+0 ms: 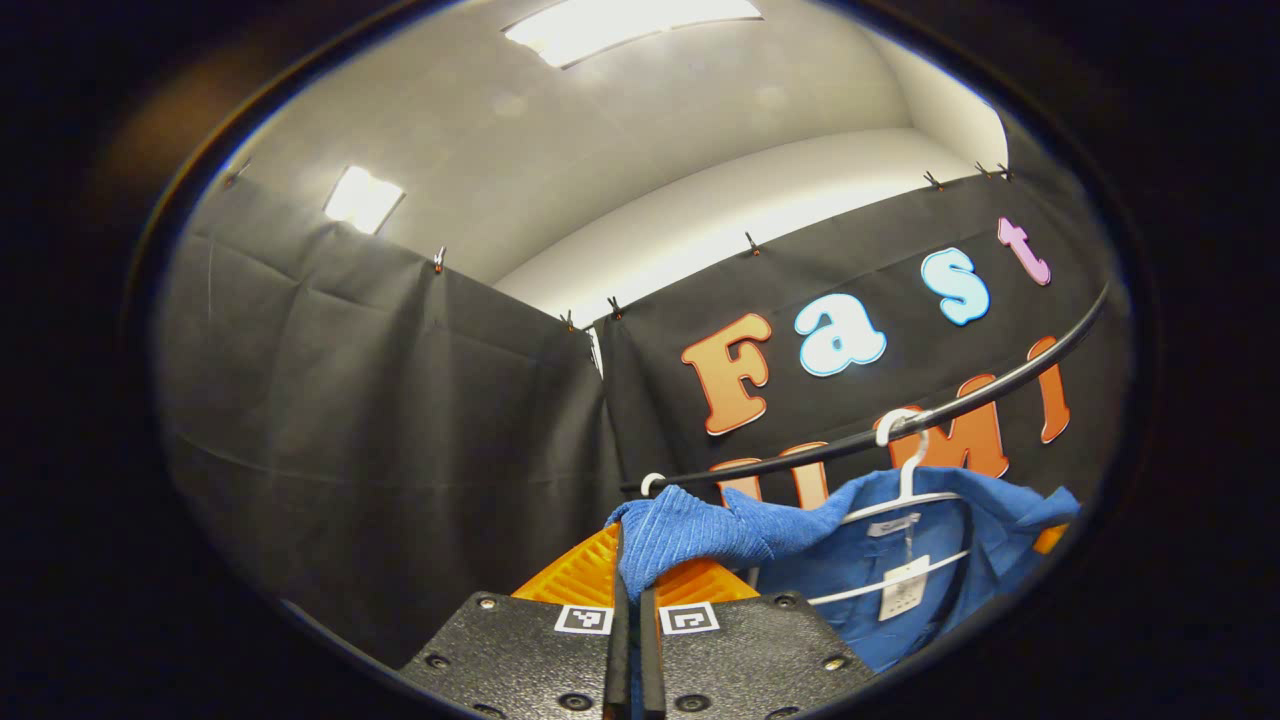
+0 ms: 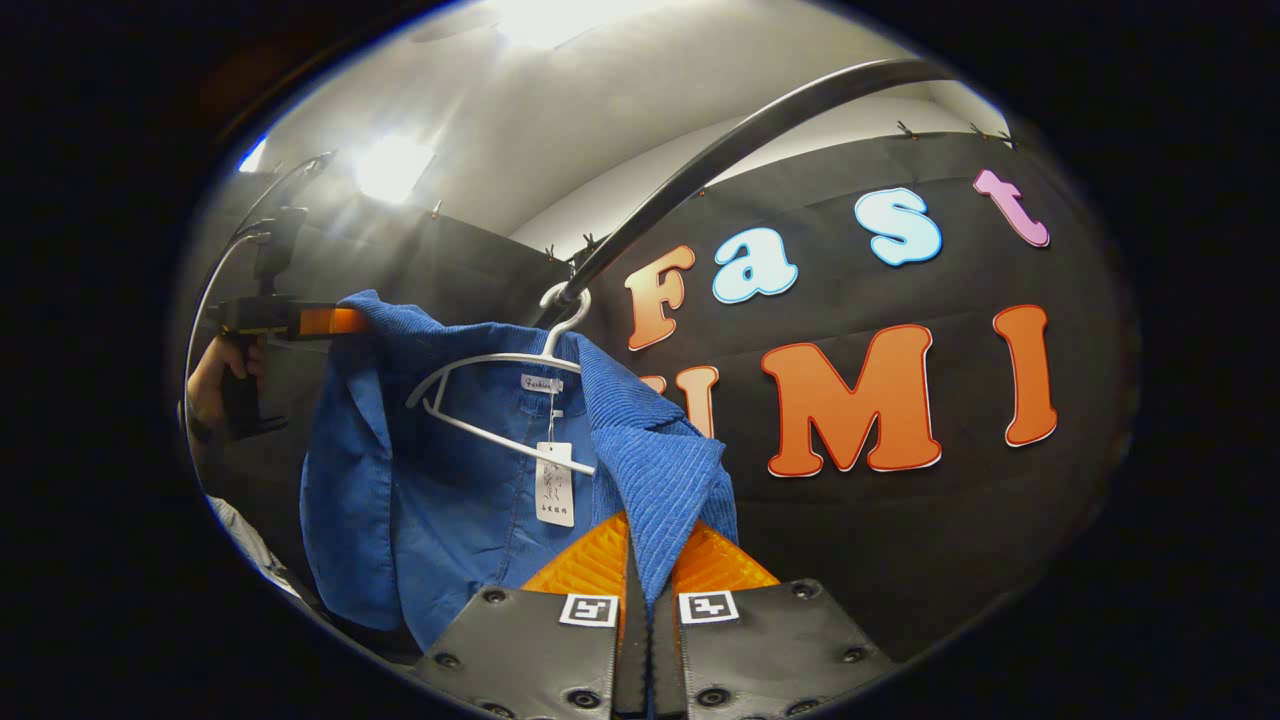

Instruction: Grasp the clothes on the hanger with both hands and then place them into the laundry hamper below.

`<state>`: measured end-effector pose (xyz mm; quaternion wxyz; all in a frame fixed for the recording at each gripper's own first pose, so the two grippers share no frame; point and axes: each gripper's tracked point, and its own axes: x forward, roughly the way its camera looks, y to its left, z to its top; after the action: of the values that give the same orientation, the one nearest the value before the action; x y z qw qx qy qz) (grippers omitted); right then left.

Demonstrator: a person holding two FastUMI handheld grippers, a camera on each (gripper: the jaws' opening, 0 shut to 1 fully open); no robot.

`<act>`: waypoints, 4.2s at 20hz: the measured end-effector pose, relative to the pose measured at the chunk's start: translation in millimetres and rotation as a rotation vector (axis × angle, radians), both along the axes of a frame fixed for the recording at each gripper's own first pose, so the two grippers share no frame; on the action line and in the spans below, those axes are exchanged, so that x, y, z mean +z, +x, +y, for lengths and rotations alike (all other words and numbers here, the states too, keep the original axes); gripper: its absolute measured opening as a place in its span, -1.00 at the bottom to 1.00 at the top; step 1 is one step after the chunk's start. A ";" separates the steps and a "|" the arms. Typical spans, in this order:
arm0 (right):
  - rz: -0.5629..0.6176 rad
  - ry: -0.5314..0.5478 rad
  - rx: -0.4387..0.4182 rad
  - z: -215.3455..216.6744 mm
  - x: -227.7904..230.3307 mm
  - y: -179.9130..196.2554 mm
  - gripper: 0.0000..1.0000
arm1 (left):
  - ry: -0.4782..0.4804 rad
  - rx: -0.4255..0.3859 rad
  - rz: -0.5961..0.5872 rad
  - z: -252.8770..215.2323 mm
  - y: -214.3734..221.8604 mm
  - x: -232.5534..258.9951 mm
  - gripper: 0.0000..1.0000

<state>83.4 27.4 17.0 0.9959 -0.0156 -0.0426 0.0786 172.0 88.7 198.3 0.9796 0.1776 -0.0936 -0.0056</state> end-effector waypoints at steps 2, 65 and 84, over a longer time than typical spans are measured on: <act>-0.007 0.005 -0.004 -1.5 3.1 2.2 -0.82 | 0.042 -0.007 -0.008 -1.3 19.4 6.7 -0.98; 0.071 -0.009 -0.394 -125.6 -20.4 -21.5 -0.82 | -0.375 -0.253 0.695 -78.7 -84.4 -342.1 -0.87; 0.868 0.173 -0.117 5.0 -304.2 -58.5 -0.82 | -0.368 -0.230 1.214 -149.0 -166.5 -532.2 -0.90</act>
<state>24.8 32.3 -287.2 0.9220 0.1000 0.3737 0.0177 5.6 -60.3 -333.9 0.8660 -0.0391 0.4594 -0.1938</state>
